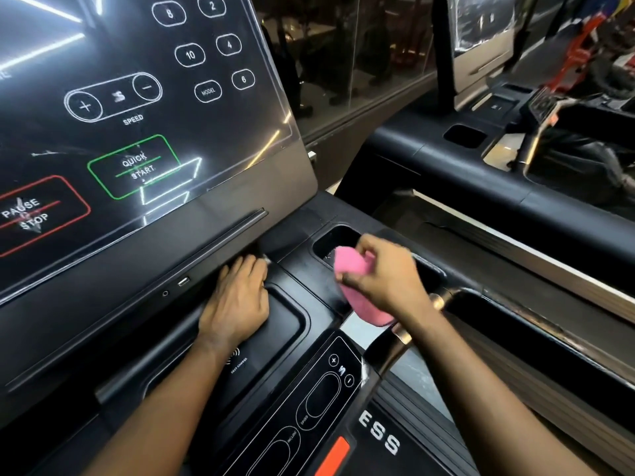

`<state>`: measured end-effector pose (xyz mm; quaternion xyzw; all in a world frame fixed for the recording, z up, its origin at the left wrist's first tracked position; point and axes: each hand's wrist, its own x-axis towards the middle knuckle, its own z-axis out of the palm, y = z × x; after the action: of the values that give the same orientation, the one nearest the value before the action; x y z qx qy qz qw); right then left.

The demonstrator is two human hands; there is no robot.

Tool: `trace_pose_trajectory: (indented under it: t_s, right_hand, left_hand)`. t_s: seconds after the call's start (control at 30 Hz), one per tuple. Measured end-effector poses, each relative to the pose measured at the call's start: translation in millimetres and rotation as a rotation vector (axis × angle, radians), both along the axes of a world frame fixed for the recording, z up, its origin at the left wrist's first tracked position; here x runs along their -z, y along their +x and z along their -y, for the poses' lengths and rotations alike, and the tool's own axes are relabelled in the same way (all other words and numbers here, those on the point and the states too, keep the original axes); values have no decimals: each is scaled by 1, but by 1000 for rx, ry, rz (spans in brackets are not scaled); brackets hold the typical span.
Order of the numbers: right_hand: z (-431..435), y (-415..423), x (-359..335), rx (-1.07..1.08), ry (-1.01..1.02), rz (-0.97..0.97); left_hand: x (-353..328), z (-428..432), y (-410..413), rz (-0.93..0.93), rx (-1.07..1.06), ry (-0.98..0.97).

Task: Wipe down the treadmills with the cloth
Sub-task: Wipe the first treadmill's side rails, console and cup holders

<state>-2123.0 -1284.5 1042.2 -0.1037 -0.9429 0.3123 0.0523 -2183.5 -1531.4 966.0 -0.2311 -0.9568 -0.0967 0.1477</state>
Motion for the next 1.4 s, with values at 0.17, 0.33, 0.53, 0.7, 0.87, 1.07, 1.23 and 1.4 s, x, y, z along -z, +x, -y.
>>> trace_pose_trajectory:
  t_s: [0.17,0.33,0.53,0.7,0.87,1.07,1.23,1.4]
  right_hand:
    - [-37,-15,-37,-30,-48,-213]
    - [-49,-21,-56,-124,-101,-294]
    - [-52,-13,-80,-592,-530,-200]
    - [-29,-52,-31,-646,-552,-8]
    - [2,-64,47,-421,76,173]
    - [34,-20,76,-431,418,165]
    - [60,-84,74,-389,382,152]
    - [46,-58,77,-539,401,4]
  left_hand:
    - [-2,-1,1,14,-4,6]
    - [-3,0,2,3,-6,3]
    - [-2,-1,1,-3,-19,15]
    - [-3,-2,1,-10,-16,20]
    - [-3,-2,2,-28,-1,23]
    - [4,-1,-3,-57,-13,3]
    - [3,-1,-4,-49,-10,25]
    - [2,-1,-2,-42,-9,28]
